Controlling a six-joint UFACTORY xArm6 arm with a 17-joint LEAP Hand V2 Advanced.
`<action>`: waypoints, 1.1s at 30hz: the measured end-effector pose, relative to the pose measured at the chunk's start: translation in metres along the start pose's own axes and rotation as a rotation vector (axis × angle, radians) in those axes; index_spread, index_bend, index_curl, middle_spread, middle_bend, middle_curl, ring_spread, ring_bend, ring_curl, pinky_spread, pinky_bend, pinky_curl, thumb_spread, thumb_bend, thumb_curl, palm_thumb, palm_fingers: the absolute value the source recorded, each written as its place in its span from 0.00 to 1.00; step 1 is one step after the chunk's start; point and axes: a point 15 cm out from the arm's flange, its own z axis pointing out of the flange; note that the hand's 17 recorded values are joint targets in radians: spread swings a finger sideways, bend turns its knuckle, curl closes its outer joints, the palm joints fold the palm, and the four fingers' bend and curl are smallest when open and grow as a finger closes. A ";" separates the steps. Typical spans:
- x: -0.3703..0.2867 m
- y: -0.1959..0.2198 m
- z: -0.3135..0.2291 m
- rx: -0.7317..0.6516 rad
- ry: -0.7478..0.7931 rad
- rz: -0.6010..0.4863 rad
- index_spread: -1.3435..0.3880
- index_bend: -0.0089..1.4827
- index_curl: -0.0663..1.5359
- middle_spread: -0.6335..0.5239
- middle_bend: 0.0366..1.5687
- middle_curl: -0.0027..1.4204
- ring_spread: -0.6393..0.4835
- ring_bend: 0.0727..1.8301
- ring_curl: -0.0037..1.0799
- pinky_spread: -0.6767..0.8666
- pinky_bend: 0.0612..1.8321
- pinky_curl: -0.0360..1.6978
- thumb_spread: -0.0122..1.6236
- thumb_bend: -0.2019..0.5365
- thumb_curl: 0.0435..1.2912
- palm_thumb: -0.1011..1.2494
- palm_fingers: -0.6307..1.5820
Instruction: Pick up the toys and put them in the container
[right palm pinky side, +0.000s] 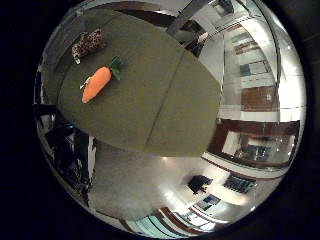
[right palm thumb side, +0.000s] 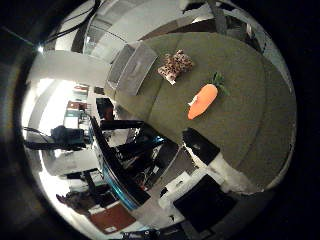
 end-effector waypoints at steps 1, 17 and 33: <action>0.000 -0.001 -0.001 -0.001 0.003 -0.004 0.54 0.12 0.24 0.51 0.10 0.22 0.69 0.10 0.24 0.64 0.25 0.09 0.67 0.24 0.26 0.62 0.34; -0.002 -0.013 -0.012 -0.056 0.036 -0.119 0.54 0.12 0.23 0.51 0.10 0.22 0.69 0.10 0.25 0.64 0.25 0.09 0.67 0.25 0.27 0.63 0.33; 0.007 -0.066 0.037 -0.055 0.161 -0.305 0.53 0.12 0.22 0.51 0.10 0.23 0.68 0.11 0.26 0.63 0.27 0.10 0.64 0.25 0.30 0.70 0.32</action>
